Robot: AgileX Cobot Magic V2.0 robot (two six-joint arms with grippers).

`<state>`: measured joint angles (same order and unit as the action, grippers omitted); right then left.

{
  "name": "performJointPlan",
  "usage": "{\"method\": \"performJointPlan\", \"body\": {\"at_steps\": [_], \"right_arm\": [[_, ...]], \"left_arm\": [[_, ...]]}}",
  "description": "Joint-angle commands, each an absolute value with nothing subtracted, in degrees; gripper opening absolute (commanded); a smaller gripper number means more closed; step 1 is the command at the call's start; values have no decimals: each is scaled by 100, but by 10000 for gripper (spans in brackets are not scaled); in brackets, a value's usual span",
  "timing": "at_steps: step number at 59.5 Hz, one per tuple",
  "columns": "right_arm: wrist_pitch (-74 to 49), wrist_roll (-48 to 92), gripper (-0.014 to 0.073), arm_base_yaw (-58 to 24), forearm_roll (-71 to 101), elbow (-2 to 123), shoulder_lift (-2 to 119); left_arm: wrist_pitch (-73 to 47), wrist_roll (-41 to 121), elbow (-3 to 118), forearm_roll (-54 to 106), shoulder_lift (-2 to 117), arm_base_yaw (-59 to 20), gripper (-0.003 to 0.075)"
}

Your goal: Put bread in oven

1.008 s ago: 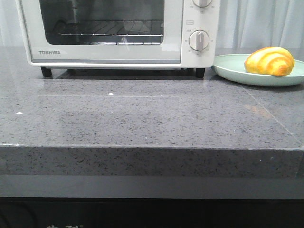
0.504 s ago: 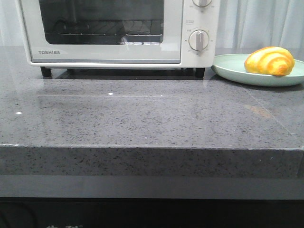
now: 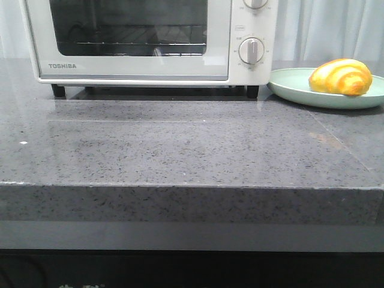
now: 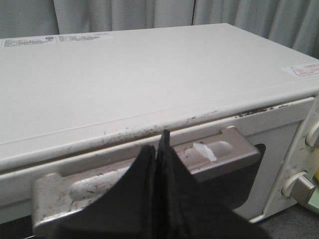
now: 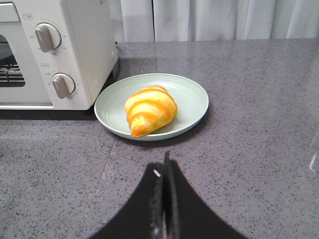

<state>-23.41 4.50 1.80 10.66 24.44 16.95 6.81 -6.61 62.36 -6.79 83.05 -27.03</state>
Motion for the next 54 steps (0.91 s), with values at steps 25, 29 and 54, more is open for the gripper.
{"method": "performJointPlan", "body": {"at_steps": [25,29,54], "right_arm": [[-1853,501,-66,176,1106,2646,1795],[-1847,501,-66,176,1106,2646,1795],[-1847,501,-67,176,1106,2646,1795]], "left_arm": [[80,-716,6294,-662,8084,-2825,-20],[92,-716,6111,-662,8004,-2880,-20],[651,-716,4980,-397,7874,-2984,-20]]}}
